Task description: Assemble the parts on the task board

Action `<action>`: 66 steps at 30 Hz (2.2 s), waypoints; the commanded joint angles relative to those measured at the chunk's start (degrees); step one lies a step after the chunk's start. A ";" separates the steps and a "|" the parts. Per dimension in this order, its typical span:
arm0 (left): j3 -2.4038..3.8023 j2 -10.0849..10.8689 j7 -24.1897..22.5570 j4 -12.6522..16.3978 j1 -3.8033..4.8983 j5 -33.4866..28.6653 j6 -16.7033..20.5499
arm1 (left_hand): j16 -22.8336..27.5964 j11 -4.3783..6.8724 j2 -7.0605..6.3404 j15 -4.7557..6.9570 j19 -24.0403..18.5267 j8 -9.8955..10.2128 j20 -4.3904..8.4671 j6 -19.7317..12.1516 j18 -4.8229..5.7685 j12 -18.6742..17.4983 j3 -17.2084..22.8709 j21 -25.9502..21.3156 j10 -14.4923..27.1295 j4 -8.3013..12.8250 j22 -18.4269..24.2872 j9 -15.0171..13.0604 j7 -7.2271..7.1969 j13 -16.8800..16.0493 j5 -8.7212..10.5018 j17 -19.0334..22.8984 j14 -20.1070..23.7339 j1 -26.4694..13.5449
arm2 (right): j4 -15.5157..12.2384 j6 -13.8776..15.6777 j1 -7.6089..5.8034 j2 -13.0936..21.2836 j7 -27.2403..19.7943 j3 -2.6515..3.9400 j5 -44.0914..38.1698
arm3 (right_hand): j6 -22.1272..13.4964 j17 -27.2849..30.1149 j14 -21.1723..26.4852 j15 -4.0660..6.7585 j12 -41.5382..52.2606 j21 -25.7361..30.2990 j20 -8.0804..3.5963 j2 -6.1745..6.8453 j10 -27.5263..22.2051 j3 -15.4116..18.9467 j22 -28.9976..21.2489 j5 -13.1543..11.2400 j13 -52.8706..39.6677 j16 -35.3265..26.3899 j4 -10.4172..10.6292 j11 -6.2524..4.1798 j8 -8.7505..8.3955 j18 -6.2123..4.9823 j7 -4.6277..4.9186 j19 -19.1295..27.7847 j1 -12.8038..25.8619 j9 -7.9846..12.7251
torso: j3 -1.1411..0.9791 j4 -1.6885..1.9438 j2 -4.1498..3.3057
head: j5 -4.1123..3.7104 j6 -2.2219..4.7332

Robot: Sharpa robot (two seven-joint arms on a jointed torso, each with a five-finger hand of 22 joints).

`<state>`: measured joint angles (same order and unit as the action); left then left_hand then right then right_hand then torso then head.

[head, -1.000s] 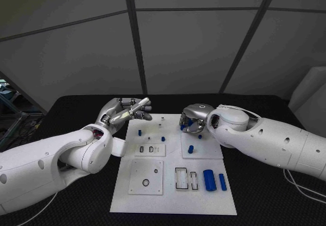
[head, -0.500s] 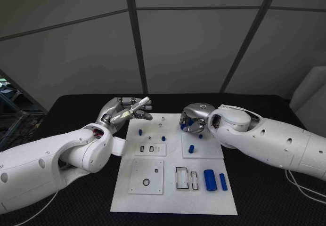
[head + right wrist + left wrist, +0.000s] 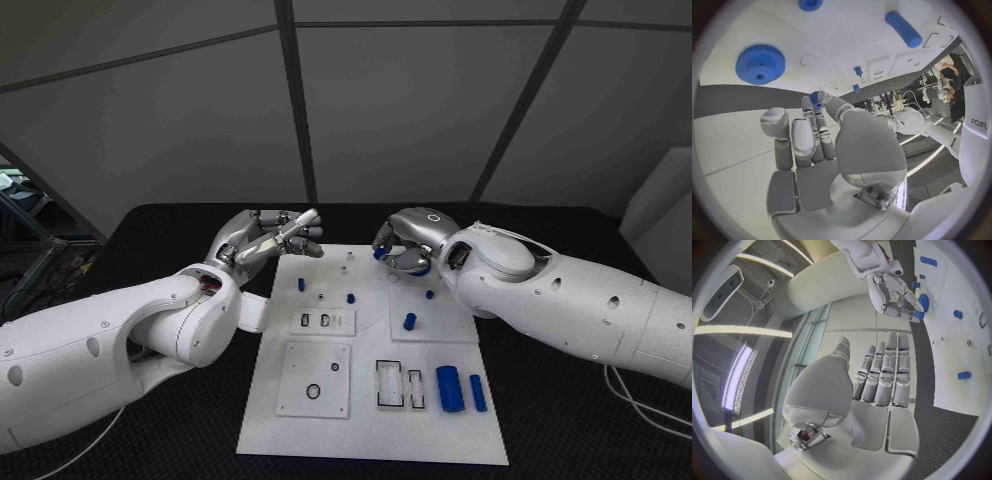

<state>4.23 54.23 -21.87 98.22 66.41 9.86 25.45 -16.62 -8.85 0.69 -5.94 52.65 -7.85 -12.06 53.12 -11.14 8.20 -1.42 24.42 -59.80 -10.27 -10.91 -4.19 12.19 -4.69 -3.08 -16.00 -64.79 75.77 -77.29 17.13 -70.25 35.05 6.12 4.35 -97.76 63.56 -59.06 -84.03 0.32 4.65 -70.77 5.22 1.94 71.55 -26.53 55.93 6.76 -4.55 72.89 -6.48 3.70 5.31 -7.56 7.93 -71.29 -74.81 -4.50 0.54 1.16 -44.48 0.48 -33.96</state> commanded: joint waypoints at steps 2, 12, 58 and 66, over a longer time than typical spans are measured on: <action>0.04 -0.07 -0.17 -0.16 0.14 0.53 -0.69 | 0.21 -0.39 -0.01 -0.06 -0.62 0.25 -0.10 0.20 0.88 -0.42 -0.35 -0.20 -0.07 0.17 0.11 0.06 0.41 0.02 0.07 -0.11 0.64 -0.73 | 2.67 2.95 -0.33 -2.34 0.52 0.02 0.73 | -0.12 -0.07 -1.41 0.12 -0.47 -0.29 0.09 0.42 -0.31 -0.36 0.13 -0.33 0.11 0.38 0.09 0.48 -0.33 1.07 0.31 -0.17 -0.13 -0.13 | 0.02 0.12 -0.12 | 0.29 -0.01; 0.09 -0.54 -0.35 -0.62 0.32 0.09 0.01 | 0.30 -0.47 0.07 -0.20 -1.09 0.40 -0.24 0.29 0.89 -0.53 -0.31 -0.36 -0.16 0.30 0.20 0.06 0.49 -0.02 0.07 -0.20 1.33 -0.69 | 9.15 1.65 -0.83 -8.06 -0.07 0.01 0.68 | -0.48 0.05 -1.32 -0.06 -0.78 -0.43 0.25 0.83 -0.70 -0.38 0.28 -0.29 0.25 0.43 0.50 0.68 -0.72 1.08 0.49 -0.05 0.42 -0.04 | 0.01 0.10 -0.15 | 0.47 -0.08; 0.13 -1.14 -0.10 -1.11 1.18 -0.69 0.04 | 0.60 -0.61 0.10 -0.49 -1.98 0.71 -0.54 0.42 0.89 -0.78 -0.27 -0.69 -0.23 0.59 0.38 0.06 0.59 -0.10 0.08 -0.26 2.77 -0.60 | 17.16 -5.71 -0.90 -14.82 -1.33 -0.57 -0.64 | -1.19 -0.10 -1.25 -0.41 -1.10 -0.52 0.52 1.76 -1.88 -0.23 0.31 -0.23 0.51 0.73 1.31 1.03 -1.37 1.04 0.70 0.32 1.42 0.11 | -0.03 -0.11 -0.18 | 1.21 -0.63; 0.13 -1.14 -0.04 -1.20 1.24 -0.69 -0.04 | 0.61 -0.62 0.09 -0.50 -2.02 0.73 -0.55 0.41 0.89 -0.79 -0.29 -0.70 -0.22 0.59 0.38 0.07 0.61 -0.11 0.08 -0.27 2.82 -0.63 | 16.95 -3.78 -0.91 -14.84 -2.57 -0.63 -0.53 | -9.73 7.34 0.92 -2.66 -0.75 5.85 2.12 4.53 -15.61 3.15 -9.66 -0.04 0.90 -3.74 2.06 3.44 -1.68 -0.84 0.36 7.21 2.26 0.74 | -0.05 -0.16 -0.16 | 1.22 -0.62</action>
<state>4.32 53.10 -21.79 97.03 67.55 9.11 25.91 -16.32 -9.05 0.68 -6.44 51.17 -7.42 -12.61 53.48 -11.14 7.70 -1.74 24.11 -60.00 -9.95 -10.61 -4.22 12.53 -4.73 -3.08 -16.19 -62.46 75.78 -60.20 12.82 -71.07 20.17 4.63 3.73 -97.95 54.79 -52.76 -83.31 -2.07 3.68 -65.71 7.19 6.12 57.26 -24.03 47.43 6.63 -3.56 69.81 -4.45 6.97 3.77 -7.57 8.56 -64.85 -72.62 -3.79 0.52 1.03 -44.66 1.71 -34.58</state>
